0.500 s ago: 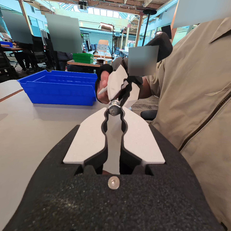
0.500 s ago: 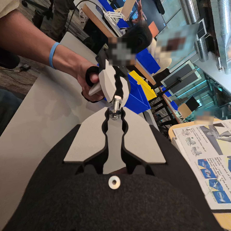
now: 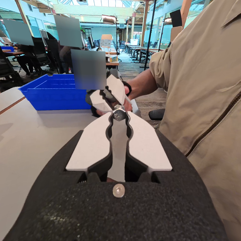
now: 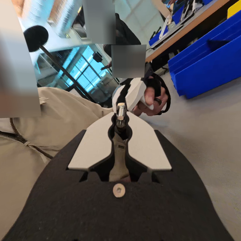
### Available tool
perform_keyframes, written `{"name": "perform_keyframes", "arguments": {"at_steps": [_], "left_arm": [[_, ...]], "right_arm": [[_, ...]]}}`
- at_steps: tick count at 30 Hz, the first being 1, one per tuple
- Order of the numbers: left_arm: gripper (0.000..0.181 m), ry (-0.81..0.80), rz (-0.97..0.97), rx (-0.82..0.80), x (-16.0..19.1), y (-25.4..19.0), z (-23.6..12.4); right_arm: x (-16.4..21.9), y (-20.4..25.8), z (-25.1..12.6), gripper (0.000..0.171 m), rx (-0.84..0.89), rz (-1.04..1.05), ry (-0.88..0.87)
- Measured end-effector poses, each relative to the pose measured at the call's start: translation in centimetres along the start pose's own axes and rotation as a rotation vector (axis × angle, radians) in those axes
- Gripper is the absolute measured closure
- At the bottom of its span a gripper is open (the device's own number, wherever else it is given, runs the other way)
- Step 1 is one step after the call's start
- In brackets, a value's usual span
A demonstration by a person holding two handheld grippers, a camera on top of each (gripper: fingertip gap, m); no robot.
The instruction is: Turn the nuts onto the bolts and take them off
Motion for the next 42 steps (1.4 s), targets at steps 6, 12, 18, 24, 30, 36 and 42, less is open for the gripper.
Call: {"name": "perform_keyframes", "arguments": {"at_steps": [6, 12, 18, 24, 30, 36, 42], "left_arm": [[0.164, 0.005, -0.001, -0.007, 0.0, 0.1, 0.0], [0.164, -0.014, -0.023, -0.013, 0.1, 0.5, -0.1], [0.164, -0.022, -0.047, -0.004, 0.4, 0.7, 0.0], [0.164, -0.017, -0.041, 0.002, 0.4, 0.5, 0.3], [0.164, 0.016, -0.022, -0.008, 0.6, 0.4, 0.5], [0.164, 0.027, -0.009, -0.008, 0.6, 0.2, 0.6], [0.164, 0.008, -0.021, 0.000, 0.5, 0.3, 0.4]], "right_arm": [[0.0, 1.3, 0.2, 0.134, 0.108, -0.226, 0.046], [-0.2, 3.1, 0.5, 0.129, 0.516, -0.764, 0.232], [1.6, 4.7, 2.9, 0.139, 0.727, -1.369, 0.499], [1.3, 4.7, 2.9, 0.152, 0.686, -1.367, 0.523], [0.5, 3.7, 2.0, 0.152, 0.505, -0.944, 0.444], [0.0, 2.4, 1.2, 0.152, 0.318, -0.519, 0.306], [0.7, 3.0, 0.8, 0.140, 0.403, -0.693, 0.275]]}}
Point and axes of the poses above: each gripper's, where its closed fingertips meet, z out along the fingers, x out of its underside, y = z × x across the jaws, the point moved 9 cm from there along -z, back along the fingers, and after that the axes turned 8 degrees about -z, right-handed, at the moved point
